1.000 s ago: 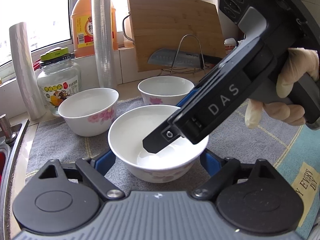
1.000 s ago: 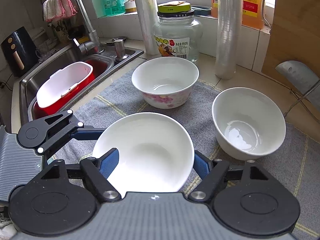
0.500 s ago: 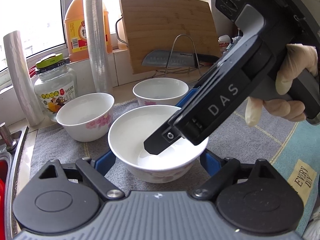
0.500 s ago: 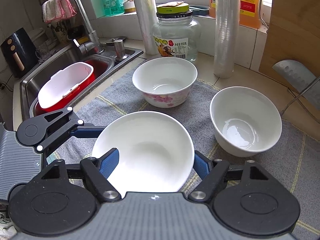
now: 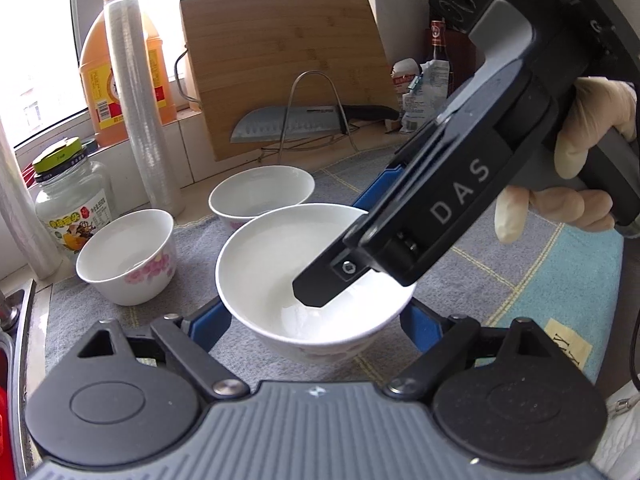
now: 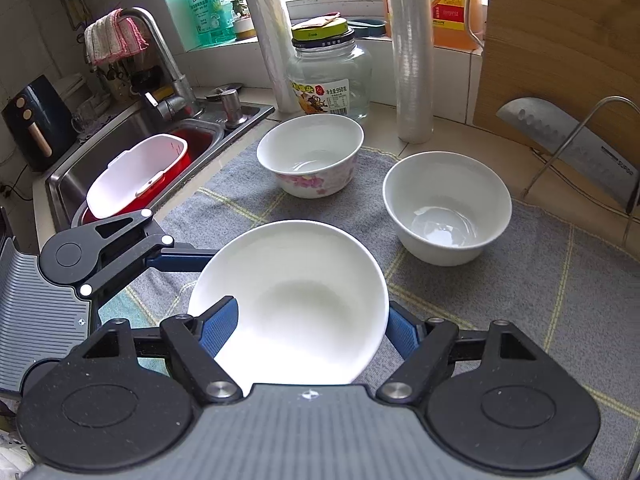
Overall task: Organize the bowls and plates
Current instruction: 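Lift the white bowl and carry it toward the plate stack with the right gripper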
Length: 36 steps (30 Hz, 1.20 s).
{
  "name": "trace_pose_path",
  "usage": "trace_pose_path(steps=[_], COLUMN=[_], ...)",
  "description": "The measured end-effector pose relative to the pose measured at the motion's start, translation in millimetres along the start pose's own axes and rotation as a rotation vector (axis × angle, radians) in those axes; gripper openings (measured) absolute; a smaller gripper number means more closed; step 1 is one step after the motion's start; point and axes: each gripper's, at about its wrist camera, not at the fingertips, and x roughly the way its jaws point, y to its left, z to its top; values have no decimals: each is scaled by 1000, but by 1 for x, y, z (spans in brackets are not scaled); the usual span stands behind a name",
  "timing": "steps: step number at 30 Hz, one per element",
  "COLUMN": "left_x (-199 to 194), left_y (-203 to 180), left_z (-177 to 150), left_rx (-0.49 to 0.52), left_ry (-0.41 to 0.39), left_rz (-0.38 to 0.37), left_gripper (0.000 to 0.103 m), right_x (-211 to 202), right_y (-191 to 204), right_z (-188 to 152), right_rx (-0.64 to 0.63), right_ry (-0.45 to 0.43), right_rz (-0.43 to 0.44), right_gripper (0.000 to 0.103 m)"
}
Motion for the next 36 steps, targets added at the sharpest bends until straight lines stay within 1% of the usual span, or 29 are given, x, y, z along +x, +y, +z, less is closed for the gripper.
trace_pose_path(steps=[8, 19, 27, 31, 36], left_x=[17, 46, 74, 85, 87], left_y=[-34, -68, -91, -94, -95], left_z=[18, 40, 47, 45, 43], left_rx=[44, 102, 131, 129, 125], left_ry=[-10, -15, -6, 14, 32], left_rz=[-72, -161, -221, -231, -236], left_gripper=[91, 91, 91, 91, 91], right_x=[-29, -63, -69, -66, -60], right_y=[-32, -65, -93, -102, -103], right_z=[-29, -55, -75, -80, -84], right_rx=[72, 128, 194, 209, 205], right_ry=[-4, -26, -20, -20, -5], right_rz=[-53, -141, -196, -206, -206], right_gripper=[83, 83, 83, 83, 83])
